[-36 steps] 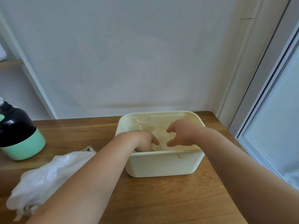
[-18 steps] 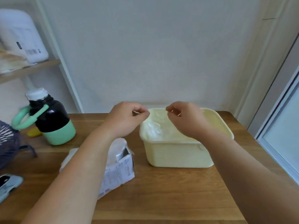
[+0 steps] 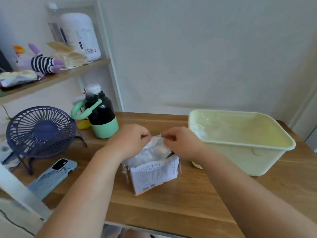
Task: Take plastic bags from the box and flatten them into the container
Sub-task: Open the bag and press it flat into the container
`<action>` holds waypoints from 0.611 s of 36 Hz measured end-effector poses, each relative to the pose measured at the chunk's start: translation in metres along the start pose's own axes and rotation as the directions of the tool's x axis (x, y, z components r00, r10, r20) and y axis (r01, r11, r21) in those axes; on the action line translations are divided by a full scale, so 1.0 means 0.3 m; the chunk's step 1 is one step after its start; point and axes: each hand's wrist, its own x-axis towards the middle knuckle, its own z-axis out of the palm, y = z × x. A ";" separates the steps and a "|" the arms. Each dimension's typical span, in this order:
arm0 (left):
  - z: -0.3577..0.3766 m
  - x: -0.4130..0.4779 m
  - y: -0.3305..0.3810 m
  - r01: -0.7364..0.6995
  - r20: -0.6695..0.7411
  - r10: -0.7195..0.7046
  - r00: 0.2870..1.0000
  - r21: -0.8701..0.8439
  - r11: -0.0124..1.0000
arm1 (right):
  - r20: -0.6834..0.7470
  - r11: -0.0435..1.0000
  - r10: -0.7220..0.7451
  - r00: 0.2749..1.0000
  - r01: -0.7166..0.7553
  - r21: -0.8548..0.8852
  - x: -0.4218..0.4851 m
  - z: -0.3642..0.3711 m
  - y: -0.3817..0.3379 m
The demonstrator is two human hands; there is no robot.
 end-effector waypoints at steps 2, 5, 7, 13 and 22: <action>-0.001 -0.005 -0.002 -0.027 0.000 0.027 1.000 0.005 1.000 | 0.006 1.000 0.004 1.000 -0.004 0.014 -0.002 0.000 0.004; 0.005 -0.004 -0.003 -0.071 -0.015 0.071 0.997 -0.008 0.997 | 0.025 0.999 0.011 1.000 -0.012 0.038 -0.013 -0.006 0.007; 0.005 0.001 -0.003 -0.092 -0.050 0.090 0.995 -0.049 0.995 | 0.036 0.998 0.004 0.999 -0.006 0.055 -0.018 -0.011 0.007; 0.002 0.008 0.019 -0.155 -0.131 0.128 0.983 -0.221 0.963 | 0.065 0.999 -0.013 0.998 0.010 0.038 -0.013 -0.010 0.005; 0.040 0.013 0.022 -0.275 -0.220 0.206 0.954 -0.355 0.894 | 0.058 0.986 -0.012 0.998 0.002 0.167 -0.006 -0.010 -0.012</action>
